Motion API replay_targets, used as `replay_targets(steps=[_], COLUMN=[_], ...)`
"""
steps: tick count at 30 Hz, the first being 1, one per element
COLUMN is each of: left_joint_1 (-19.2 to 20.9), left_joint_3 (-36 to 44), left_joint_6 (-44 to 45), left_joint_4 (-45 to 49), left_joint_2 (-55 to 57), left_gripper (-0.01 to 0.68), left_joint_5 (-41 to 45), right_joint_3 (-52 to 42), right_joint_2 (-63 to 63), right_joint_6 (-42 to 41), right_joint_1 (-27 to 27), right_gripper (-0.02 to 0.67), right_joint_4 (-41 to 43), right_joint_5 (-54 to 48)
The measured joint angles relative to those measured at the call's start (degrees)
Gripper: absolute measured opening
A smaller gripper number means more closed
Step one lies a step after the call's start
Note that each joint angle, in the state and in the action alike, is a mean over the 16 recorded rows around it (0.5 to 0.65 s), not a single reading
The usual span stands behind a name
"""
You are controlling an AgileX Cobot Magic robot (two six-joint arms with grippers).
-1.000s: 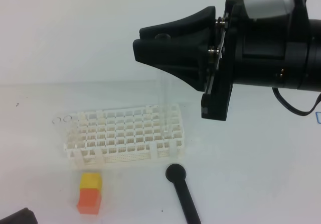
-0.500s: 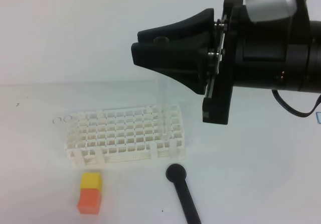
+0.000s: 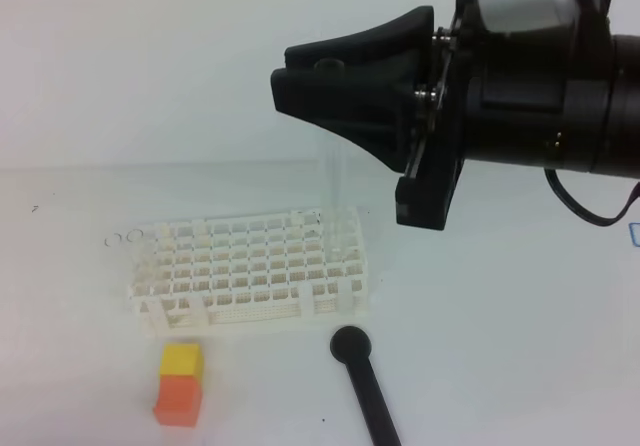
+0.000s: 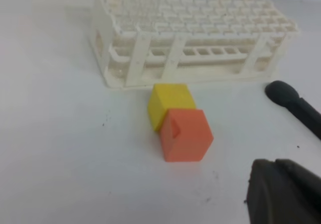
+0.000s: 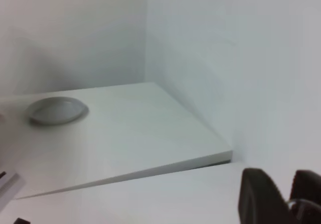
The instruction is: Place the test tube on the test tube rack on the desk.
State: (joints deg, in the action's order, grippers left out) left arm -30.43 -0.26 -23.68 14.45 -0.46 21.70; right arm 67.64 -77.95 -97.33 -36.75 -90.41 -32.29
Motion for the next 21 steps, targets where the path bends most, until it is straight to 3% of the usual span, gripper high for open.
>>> replay_targets(steps=[13,17,21], left_joint_1=[0.0,0.0,0.0], left_joint_3=[0.5,0.5,0.5], left_joint_6=[0.0,0.0,0.0], left_joint_4=[0.1,0.1,0.1], left_joint_2=[0.0,0.0,0.0], left_gripper=[-0.001,-0.001,-0.001], left_joint_5=[-0.9,-0.9,-0.9], right_joint_3=[-0.5,-0.7,-0.9], right_joint_2=[-0.1,-0.3,-1.1], right_joint_6=[1.9,10.9,26.4], right_joint_1=[0.0,-0.2,-0.8], right_gripper=[0.118,0.118,0.118], right_joint_4=[1.9,10.2,23.0], right_joint_5=[15.9,22.8,28.9])
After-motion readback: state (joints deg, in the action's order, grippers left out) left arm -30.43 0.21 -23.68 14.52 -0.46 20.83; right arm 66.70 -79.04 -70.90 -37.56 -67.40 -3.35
